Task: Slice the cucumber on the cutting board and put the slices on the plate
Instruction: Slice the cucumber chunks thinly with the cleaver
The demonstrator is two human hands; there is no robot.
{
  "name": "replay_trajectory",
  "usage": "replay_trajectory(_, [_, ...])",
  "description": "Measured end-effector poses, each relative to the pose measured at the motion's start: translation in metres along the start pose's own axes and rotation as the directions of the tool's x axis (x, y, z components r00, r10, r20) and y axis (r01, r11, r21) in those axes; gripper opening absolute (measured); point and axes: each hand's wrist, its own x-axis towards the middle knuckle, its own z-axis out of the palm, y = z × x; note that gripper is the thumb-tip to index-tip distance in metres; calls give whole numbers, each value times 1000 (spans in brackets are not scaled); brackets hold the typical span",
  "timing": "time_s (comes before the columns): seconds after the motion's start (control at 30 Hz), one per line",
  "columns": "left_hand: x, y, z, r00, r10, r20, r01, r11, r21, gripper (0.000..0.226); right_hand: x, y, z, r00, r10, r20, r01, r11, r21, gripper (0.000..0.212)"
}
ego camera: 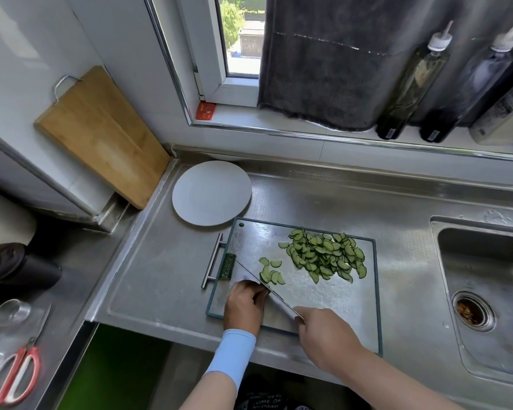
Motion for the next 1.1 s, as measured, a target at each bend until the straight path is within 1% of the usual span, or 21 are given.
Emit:
replay_trajectory(0.23, [-1, -3, 3, 1000, -29, 12, 29, 999, -18, 19, 19, -11, 5, 997, 62, 39, -64, 997, 48, 20])
replay_trajectory(0.43, [-4, -4, 1, 1000, -1, 13, 1, 1000, -13, 18, 23, -15, 3, 997, 65, 48, -67, 997, 40, 20])
replay_trajectory(0.6, [-2, -3, 3, 999, -34, 18, 34, 999, -7, 18, 19, -12, 3, 999, 46, 26, -47, 998, 41, 18])
replay_trajectory(0.8, [-2, -2, 0, 1000, -24, 13, 24, 999, -22, 18, 2, -7, 0, 1000, 12, 3, -12, 999, 30, 26])
replay_trajectory(1.1, [-2, 1, -3, 999, -28, 27, 29, 999, -32, 15, -15, 5, -7, 1000, 9, 9, -9, 1000, -15, 31])
